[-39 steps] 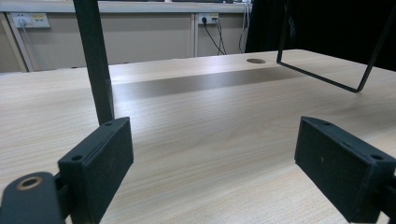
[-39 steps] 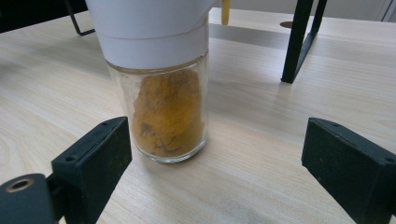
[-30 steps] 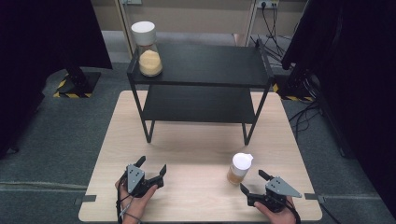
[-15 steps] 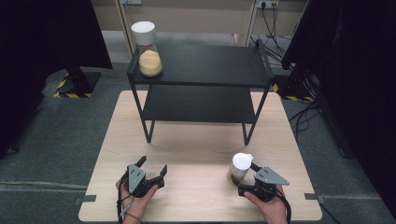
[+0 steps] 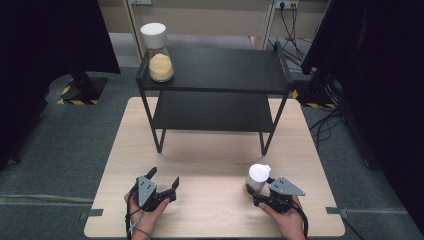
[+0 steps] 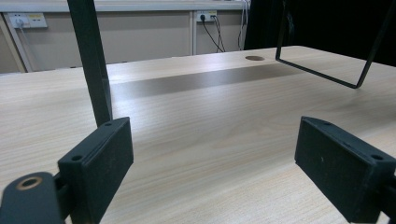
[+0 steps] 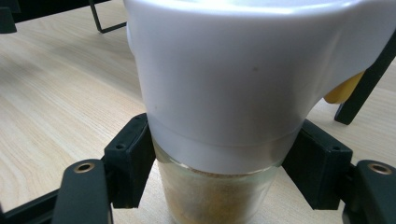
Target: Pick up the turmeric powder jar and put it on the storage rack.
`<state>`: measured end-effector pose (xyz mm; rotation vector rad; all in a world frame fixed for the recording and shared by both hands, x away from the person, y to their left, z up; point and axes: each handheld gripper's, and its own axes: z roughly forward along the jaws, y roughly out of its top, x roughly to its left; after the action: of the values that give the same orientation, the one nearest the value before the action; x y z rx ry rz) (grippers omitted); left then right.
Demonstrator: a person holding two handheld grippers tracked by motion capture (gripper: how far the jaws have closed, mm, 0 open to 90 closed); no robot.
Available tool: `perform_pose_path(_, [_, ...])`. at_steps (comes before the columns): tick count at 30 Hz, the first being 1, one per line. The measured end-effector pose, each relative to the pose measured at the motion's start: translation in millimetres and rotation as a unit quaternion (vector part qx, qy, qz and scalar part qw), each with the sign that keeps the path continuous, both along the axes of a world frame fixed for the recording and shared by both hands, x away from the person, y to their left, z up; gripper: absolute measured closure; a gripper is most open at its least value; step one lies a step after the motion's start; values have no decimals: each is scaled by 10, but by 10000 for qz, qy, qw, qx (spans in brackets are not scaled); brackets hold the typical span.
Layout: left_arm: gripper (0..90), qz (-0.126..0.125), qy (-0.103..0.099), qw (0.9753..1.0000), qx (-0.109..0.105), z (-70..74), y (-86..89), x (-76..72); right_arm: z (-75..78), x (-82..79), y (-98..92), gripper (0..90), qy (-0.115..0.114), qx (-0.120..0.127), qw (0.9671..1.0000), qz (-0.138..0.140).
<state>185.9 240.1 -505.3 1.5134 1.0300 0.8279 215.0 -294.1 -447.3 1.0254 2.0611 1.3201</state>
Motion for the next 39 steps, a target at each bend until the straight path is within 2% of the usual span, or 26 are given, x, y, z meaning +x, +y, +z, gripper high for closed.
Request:
perform_pose_path(4, [112,-7,-14,10000,-4,-5,2,-3,16,-20,20,306,-34,-76,10000,7])
perform_pose_path(9, [112,-10,-10,10000,9,-1,0,-1,31,-94,38,306,-162,-16,9999,-39])
perform_pose_path(15, [112,-3,-12,10000,3,-3,-1,-2,114,-187,61,306,-484,141,9985,-210])
perform_pose_path(20, [112,-1,-23,10000,25,-4,-8,-5,186,-260,113,306,-801,301,9954,-441])
perform_pose_path(26, [112,4,-25,10000,2,-7,-3,-6,274,-322,205,306,-1177,415,9892,-763])
perform_pose_path(39, [112,6,-28,10000,34,-4,-11,-7,473,-298,263,306,-1488,581,9828,-927])
